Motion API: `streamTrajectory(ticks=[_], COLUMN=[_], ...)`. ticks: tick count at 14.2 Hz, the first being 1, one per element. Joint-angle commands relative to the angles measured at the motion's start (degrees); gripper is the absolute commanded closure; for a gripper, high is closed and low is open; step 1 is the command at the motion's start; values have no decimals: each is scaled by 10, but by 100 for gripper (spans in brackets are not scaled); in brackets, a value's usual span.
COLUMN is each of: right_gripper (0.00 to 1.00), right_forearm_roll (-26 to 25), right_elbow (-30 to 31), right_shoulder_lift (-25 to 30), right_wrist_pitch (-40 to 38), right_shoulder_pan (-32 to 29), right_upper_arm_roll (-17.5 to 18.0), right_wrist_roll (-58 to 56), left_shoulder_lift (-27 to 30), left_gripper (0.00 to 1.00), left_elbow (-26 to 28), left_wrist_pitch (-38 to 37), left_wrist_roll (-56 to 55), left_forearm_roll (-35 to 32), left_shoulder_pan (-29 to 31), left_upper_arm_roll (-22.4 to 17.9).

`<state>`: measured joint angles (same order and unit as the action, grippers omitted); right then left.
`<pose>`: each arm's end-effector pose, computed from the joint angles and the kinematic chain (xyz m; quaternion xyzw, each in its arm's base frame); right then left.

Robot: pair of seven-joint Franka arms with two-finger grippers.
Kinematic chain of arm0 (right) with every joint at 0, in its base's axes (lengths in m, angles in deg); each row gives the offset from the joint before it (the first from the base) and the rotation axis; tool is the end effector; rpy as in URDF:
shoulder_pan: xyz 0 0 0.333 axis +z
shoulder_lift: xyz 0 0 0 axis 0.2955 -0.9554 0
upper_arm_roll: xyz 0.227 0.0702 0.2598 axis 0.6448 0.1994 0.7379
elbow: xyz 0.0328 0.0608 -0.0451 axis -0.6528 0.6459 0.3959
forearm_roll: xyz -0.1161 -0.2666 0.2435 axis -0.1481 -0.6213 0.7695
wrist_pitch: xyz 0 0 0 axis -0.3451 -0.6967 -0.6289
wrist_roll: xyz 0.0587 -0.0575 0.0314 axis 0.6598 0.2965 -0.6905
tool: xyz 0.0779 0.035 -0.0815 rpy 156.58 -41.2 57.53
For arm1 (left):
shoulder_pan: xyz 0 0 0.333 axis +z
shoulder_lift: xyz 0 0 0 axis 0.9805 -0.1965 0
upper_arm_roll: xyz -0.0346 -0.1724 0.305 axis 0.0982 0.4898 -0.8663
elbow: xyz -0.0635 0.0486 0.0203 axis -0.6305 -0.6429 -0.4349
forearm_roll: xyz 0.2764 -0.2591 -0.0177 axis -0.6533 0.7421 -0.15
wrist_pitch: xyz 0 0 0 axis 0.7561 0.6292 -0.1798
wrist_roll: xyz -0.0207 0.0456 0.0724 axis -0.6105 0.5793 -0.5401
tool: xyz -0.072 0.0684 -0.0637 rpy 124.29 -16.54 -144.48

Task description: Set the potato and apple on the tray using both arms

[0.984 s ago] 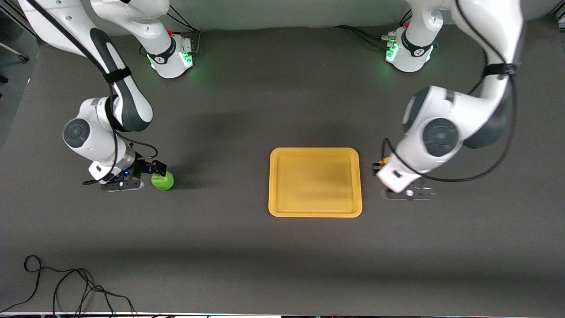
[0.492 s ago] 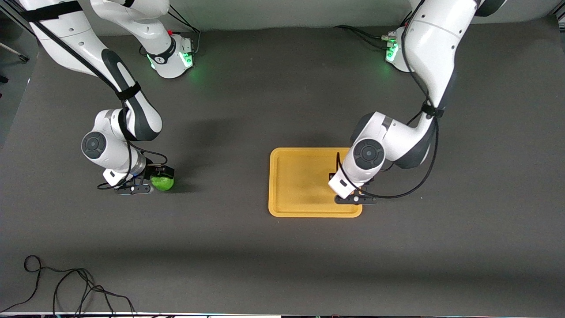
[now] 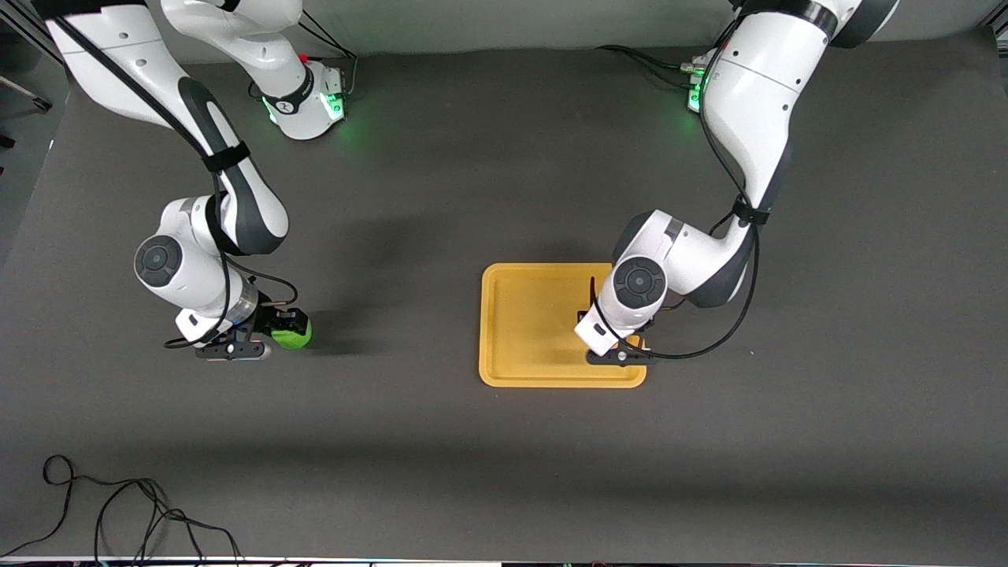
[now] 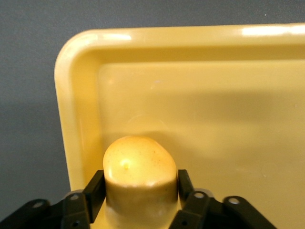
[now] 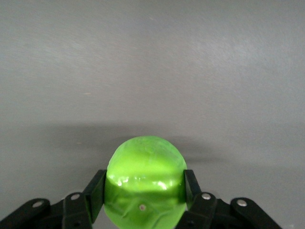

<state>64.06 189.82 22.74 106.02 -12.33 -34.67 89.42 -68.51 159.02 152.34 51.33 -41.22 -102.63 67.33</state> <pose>0.5860 0.0623 0.2911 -0.9997 0.0034 -0.0132 0.0179 0.5986 -0.3399 0.2420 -0.9990 0.0108 0.0395 0.0162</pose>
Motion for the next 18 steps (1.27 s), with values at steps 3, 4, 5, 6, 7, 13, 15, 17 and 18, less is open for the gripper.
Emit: streamTrajectory(ticks=[3, 4, 5, 6, 7, 13, 15, 17, 18], right_gripper=[52, 54, 54, 54, 54, 54, 54, 54, 54], right_forearm_roll=[8, 9, 15, 32, 56, 83, 82, 82, 82], right_elbow=[-19, -43, -74, -109, -141, -370, -449, -516, -538], right_shoulder_lift=[30, 25, 19, 6, -10, -179, -248, -307, -327], right_wrist_pitch=[-27, -53, -82, -107, -121, -121, -121, -118, -118], right_shoulder_pan=[81, 88, 109, 136, 160, 316, 343, 363, 366], right_upper_arm_roll=[-3, -1, 2, 3, 3, 1, -4, -5, -5], right_wrist_roll=[75, 88, 114, 128, 145, 382, 413, 415, 415], left_shoulder_lift=[8, 27, 52, 77, 102, 241, 280, 317, 340], left_gripper=[0, 0, 0, 0, 0, 0, 0, 0, 0], left_elbow=[-14, -14, -14, -16, -22, -20, -15, -6, 6], left_wrist_pitch=[-11, -17, -29, -60, -92, -256, -305, -338, -347], left_wrist_roll=[-15, -13, -11, -9, -7, 104, 155, 224, 236], left_forearm_roll=[-17, -15, -11, -10, -10, 27, 27, 28, 28], left_shoulder_pan=[-7, -4, 1, 15, 29, 108, 141, 184, 199], left_upper_arm_roll=[-9, -11, -13, -11, -9, -11, -12, -12, -13])
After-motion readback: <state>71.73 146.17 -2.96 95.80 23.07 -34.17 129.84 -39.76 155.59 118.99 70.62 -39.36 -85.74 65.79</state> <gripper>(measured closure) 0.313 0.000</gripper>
